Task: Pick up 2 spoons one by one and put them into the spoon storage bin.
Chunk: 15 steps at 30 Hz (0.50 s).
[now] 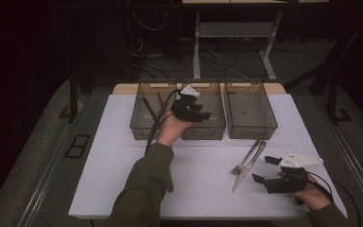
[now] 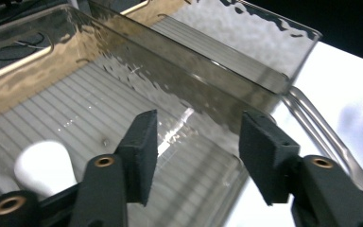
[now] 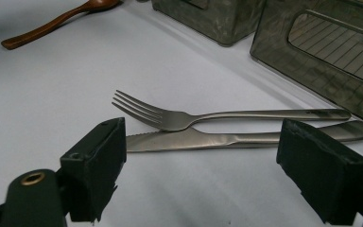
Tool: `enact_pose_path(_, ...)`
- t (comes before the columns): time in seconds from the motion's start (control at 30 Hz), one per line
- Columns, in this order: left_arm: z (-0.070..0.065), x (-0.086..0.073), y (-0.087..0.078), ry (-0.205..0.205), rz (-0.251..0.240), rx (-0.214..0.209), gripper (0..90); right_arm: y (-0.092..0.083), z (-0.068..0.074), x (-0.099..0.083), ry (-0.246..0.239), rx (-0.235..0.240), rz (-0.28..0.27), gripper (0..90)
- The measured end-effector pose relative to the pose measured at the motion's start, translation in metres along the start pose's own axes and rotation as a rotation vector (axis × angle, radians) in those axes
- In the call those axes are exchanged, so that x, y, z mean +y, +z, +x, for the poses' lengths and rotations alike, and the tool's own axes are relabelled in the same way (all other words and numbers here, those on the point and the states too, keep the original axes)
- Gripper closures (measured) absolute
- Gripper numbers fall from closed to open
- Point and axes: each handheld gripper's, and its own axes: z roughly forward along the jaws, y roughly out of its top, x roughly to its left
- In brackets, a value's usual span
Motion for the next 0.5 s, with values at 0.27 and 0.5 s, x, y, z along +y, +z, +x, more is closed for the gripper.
enact_pose_path(0.27,-0.022,-0.023,-0.026,0.024,0.022,-0.026,71.1,0.0,0.0,0.0,0.001,-0.001,0.003,16.5)
enact_pose_path(0.5,-0.035,-0.053,-0.041,0.015,0.063,-0.017,87.8,-0.001,-0.001,0.0,0.001,-0.004,0.002,16.5)
